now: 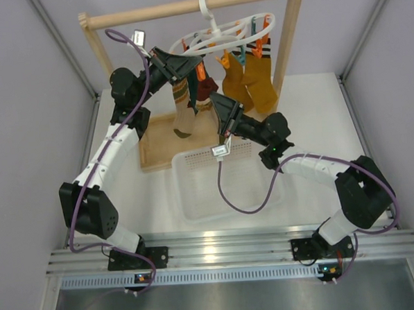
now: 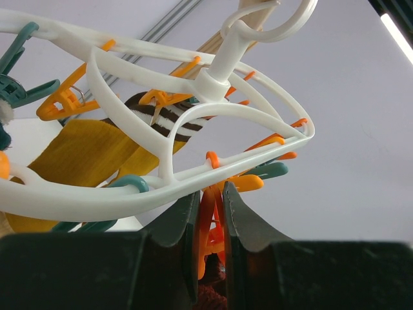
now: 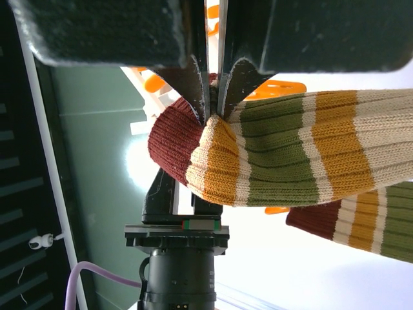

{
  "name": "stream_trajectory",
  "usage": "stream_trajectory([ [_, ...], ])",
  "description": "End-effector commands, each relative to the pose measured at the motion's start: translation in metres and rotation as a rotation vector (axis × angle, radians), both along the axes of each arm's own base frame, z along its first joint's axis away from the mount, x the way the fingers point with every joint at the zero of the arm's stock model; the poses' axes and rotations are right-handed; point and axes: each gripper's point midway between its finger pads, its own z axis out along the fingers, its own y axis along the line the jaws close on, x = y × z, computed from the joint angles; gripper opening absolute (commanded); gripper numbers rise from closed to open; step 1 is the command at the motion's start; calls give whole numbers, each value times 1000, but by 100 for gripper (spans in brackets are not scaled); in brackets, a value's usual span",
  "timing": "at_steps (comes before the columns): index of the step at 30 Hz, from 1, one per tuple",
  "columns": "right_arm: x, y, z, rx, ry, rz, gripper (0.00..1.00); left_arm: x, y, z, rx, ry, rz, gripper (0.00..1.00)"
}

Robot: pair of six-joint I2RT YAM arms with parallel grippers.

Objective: Clip the socks to the hanger
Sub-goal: Clamp the sock onto the hanger.

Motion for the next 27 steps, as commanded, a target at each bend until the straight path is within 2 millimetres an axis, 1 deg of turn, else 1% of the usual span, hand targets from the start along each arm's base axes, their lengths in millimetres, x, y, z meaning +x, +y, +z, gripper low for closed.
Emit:
stream_trajectory([
  [1, -6, -8, 37, 73, -78, 10, 0, -23, -14, -22, 72, 13, -144, 0],
  [10, -3, -7, 47, 86, -92, 8, 0, -25, -14, -25, 76, 17, -149, 0],
  [12, -3, -6, 49, 91, -94, 11, 0, -26, -14, -23, 74, 11, -148, 0],
  [14, -1, -4, 48, 87, -89, 11, 0, -27, -14, -22, 73, 6, -151, 0],
  [15, -1, -5, 51, 92, -96, 8, 0, -27, -14, -21, 73, 3, -152, 0],
  [24, 12, 3, 42, 61, -97, -9, 0, -29, -14, -15, 56, -2, -159, 0],
  [26, 14, 2, 45, 67, -101, -12, 0, -29, -14, -16, 60, -3, -160, 0],
  [27, 14, 1, 50, 76, -108, -14, 0, -30, -14, -17, 61, -3, -160, 0],
])
